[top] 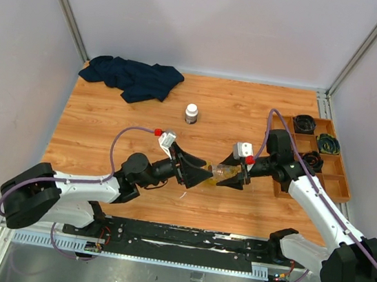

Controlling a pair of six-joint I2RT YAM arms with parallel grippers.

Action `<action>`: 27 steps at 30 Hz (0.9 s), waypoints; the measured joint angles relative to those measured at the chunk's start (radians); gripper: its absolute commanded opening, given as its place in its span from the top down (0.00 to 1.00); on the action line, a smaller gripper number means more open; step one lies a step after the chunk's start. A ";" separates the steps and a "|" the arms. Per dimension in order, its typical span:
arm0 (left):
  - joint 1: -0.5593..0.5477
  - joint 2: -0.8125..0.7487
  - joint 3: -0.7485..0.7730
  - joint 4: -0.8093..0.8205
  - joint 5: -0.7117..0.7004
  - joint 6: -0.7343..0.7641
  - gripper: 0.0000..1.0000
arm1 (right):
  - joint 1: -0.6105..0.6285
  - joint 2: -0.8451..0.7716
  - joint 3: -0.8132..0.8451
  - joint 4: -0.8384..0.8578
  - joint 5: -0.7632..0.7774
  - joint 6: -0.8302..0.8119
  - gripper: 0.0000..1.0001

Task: Sort the pills into containers

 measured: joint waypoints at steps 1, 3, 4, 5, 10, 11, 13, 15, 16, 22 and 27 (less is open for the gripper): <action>0.000 -0.005 0.000 -0.006 -0.005 0.005 0.10 | 0.000 0.000 0.000 0.000 0.000 0.000 0.99; 0.000 -0.013 0.000 -0.013 -0.018 0.016 0.05 | -0.001 0.000 0.000 0.000 0.000 0.000 0.99; 0.000 -0.017 -0.001 -0.014 -0.025 0.024 0.04 | -0.001 0.000 0.000 0.000 0.000 0.000 0.99; 0.000 -0.022 -0.005 -0.013 -0.029 0.038 0.01 | -0.001 0.000 0.000 0.000 0.000 0.000 1.00; 0.001 -0.060 -0.093 0.050 -0.012 0.203 0.01 | -0.001 0.000 0.000 0.000 0.000 0.000 0.99; 0.001 -0.071 -0.122 0.073 0.004 0.265 0.01 | -0.001 0.000 0.000 0.000 0.000 0.000 0.99; 0.002 -0.087 -0.166 0.109 0.043 0.398 0.01 | -0.002 0.000 0.000 -0.001 0.000 0.000 0.99; 0.005 -0.096 -0.180 0.119 0.098 0.524 0.01 | -0.003 0.000 0.000 0.000 0.000 0.000 0.99; 0.009 -0.097 -0.177 0.119 0.134 0.591 0.01 | -0.003 0.000 0.000 -0.001 0.000 0.000 1.00; 0.041 -0.081 -0.058 0.043 0.315 0.847 0.01 | -0.003 0.000 0.000 -0.001 0.000 0.000 0.99; 0.054 -0.037 0.043 -0.033 0.376 0.946 0.13 | -0.003 -0.001 0.000 -0.001 0.000 0.000 0.99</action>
